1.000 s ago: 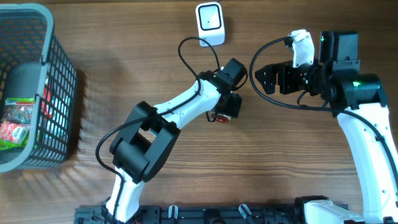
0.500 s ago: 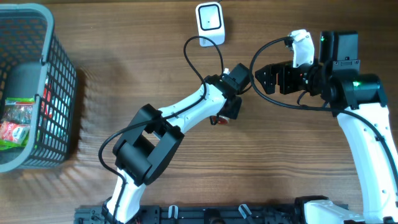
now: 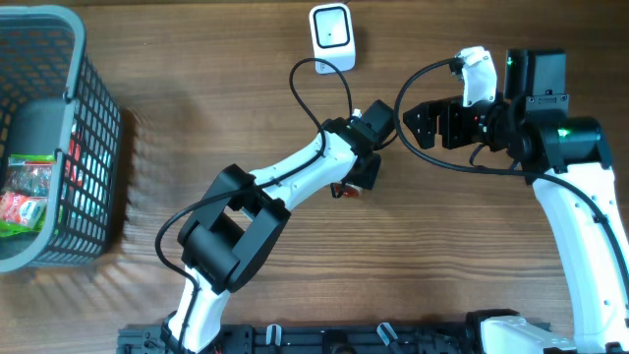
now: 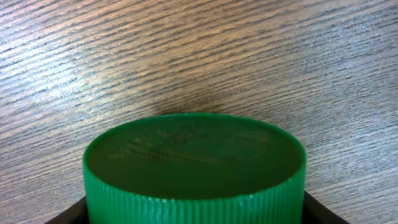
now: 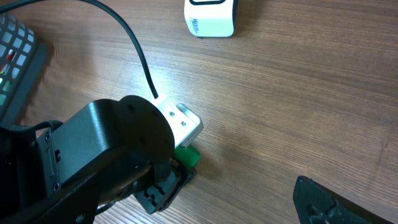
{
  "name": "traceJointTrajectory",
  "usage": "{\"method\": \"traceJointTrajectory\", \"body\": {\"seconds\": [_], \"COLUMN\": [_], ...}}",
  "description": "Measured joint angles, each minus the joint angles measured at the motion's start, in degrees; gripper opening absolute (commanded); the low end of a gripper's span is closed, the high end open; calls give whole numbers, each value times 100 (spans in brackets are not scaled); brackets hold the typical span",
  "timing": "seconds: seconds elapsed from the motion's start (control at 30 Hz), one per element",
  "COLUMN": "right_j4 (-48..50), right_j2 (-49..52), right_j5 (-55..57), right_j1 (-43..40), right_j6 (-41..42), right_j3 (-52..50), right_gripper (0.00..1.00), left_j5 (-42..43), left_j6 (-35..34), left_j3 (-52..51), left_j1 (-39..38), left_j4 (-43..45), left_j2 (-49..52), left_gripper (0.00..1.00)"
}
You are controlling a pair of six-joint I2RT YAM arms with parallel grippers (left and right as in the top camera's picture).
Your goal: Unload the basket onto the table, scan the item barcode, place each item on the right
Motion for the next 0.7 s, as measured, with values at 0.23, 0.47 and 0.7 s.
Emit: {"method": "traceJointTrajectory", "body": {"seconds": [0.23, 0.47, 0.7], "right_j4": [0, 0, 0], "right_j2": [0, 0, 0], "right_j5": [0, 0, 0], "right_j1": [0, 0, 0], "right_j6": [0, 0, 0], "right_j3": [2, 0, 2], "right_gripper": [99, 100, 100], "left_j5": [-116, -702, -1711], "left_j6": [0, -85, -662], "left_j3": [0, -2, 0], "left_j1": [-2, 0, 0], "left_j4": [-87, -282, -868], "left_j2": [-13, -146, -291], "left_gripper": [58, 59, 56]}}
